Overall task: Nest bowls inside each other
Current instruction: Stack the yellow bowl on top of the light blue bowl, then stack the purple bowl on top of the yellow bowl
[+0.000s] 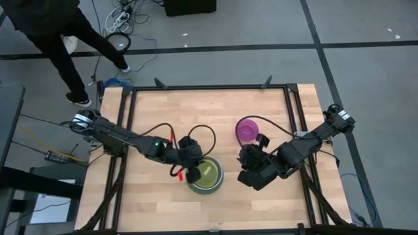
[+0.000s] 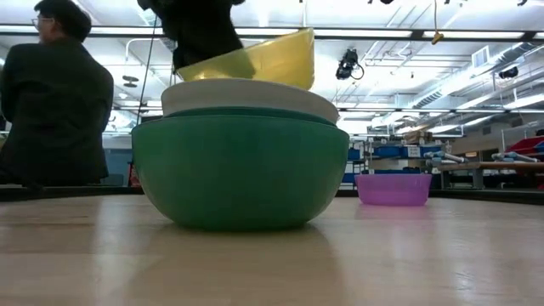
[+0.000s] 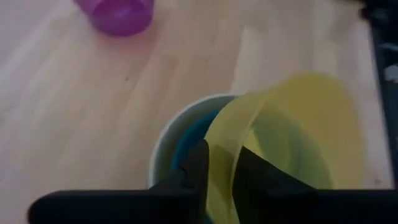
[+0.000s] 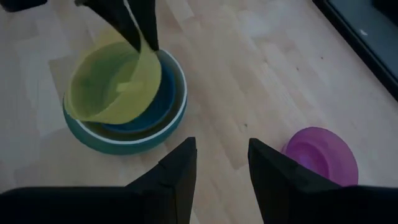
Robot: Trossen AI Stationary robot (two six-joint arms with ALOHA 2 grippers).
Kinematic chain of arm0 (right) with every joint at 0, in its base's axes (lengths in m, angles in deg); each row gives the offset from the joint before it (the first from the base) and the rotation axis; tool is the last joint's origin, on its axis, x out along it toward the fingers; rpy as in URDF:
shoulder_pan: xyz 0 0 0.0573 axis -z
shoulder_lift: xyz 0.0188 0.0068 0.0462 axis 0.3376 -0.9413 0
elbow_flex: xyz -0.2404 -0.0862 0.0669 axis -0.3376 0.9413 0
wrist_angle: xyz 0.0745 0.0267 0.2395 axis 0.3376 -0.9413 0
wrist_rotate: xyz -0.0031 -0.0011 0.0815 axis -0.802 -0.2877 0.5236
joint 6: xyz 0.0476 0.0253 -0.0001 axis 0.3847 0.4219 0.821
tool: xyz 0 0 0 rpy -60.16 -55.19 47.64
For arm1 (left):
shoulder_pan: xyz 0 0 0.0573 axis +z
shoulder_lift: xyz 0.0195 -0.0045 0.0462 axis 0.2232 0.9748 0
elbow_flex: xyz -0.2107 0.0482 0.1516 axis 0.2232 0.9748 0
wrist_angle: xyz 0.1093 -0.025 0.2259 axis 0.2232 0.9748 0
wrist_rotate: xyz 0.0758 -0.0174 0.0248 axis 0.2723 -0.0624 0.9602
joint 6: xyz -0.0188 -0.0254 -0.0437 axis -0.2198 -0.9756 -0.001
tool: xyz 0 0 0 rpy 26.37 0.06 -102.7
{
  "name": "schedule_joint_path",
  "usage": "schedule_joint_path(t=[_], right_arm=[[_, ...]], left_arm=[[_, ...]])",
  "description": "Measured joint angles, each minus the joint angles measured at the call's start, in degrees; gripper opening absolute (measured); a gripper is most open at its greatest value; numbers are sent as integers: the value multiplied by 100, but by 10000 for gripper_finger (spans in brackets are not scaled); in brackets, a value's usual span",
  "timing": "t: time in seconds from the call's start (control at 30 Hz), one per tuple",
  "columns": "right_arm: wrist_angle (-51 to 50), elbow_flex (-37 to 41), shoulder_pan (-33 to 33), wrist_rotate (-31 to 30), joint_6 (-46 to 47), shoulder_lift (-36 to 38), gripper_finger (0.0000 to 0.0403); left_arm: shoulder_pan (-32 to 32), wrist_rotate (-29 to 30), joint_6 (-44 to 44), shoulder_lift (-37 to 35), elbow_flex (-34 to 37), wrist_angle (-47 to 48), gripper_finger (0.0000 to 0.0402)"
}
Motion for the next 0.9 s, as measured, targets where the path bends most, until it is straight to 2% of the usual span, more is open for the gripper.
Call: schedule_joint_path(t=[0.17, 0.4, 0.9], right_arm=[[2, 0, 0, 0, 8, 0, 132], [21, 27, 0, -1, 15, 0, 132], [53, 847, 72, -15, 536, 1, 132]], left_arm=[[0, -110, -169, -4, 0, 15, 102], [-6, -578, -342, -4, 0, 33, 140], [7, -556, -404, -31, -11, 305, 148]])
